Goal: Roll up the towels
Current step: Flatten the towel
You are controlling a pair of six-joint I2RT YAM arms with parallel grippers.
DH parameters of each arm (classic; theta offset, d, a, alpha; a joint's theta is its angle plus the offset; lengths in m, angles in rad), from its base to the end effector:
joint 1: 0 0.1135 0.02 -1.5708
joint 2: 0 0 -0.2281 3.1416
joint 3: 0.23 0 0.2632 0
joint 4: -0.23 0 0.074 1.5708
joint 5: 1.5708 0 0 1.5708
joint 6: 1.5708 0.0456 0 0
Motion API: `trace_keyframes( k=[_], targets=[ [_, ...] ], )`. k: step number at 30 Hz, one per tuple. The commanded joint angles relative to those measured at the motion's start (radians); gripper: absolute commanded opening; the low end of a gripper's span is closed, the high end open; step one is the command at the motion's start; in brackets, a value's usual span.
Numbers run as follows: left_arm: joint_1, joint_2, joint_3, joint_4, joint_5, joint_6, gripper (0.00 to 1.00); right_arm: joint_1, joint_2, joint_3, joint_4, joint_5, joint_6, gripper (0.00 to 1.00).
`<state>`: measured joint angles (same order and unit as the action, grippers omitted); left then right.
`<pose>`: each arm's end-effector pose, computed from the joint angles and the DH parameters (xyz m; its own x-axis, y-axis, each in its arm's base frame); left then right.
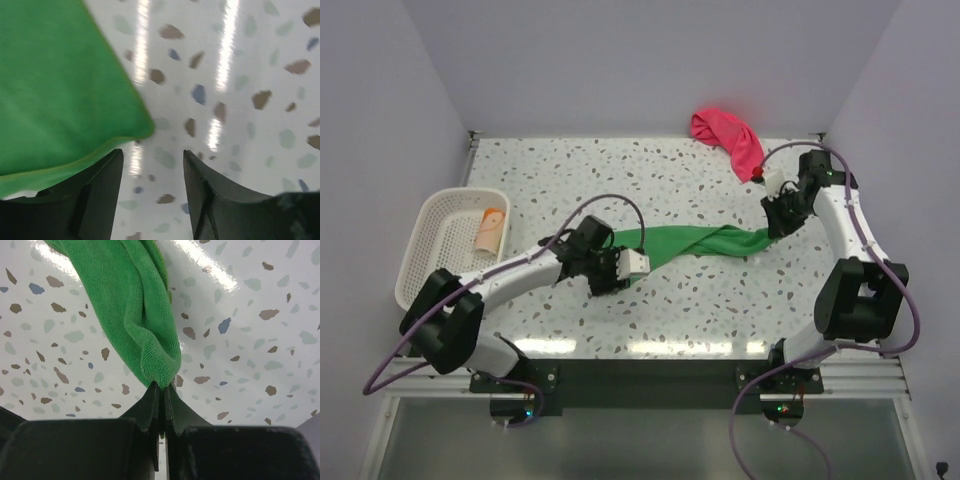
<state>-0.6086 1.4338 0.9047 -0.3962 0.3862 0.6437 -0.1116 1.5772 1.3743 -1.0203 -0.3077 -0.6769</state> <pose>0.2448 -0.1915 0.1691 -0.0948 0.7437 -0.6618 0.9657 0.2302 0.1204 0.3241 -0.0224 0.2383 -0.7306 -0.5188 -0.4439 -0.5824 0.8128 0.0086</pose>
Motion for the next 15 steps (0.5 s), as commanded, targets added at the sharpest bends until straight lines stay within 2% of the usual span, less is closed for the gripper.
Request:
trace_keyframes(
  k=[1,3,6,8,11,12,13,15],
  targets=[
    [-0.069,-0.071,-0.095,-0.107,-0.018,0.175,0.58,0.001,-0.026,-0.079,0.048,0.041,-0.056,0.01],
    [-0.069,-0.105,-0.083,-0.118,-0.012,0.154,0.66,0.000,-0.037,-0.102,0.055,0.054,-0.065,0.00],
    [-0.033,-0.101,0.000,-0.145,-0.007,0.134,0.67,0.001,-0.045,-0.113,0.071,0.068,-0.064,0.00],
    [0.038,-0.060,0.072,-0.177,0.063,0.151,0.67,0.001,-0.045,-0.112,0.078,0.074,-0.046,0.00],
    [0.082,0.003,0.126,-0.202,0.121,0.216,0.66,0.001,-0.040,-0.103,0.078,0.070,-0.035,0.00],
    [0.084,0.017,0.132,-0.226,0.140,0.281,0.84,0.001,-0.040,-0.098,0.077,0.070,-0.032,0.00],
    [0.083,0.036,0.131,-0.246,0.190,0.406,0.94,0.001,-0.039,-0.096,0.074,0.064,-0.032,0.00],
    [0.084,0.033,0.116,-0.248,0.227,0.499,0.95,0.000,-0.036,-0.087,0.060,0.055,-0.035,0.00]
  ],
)
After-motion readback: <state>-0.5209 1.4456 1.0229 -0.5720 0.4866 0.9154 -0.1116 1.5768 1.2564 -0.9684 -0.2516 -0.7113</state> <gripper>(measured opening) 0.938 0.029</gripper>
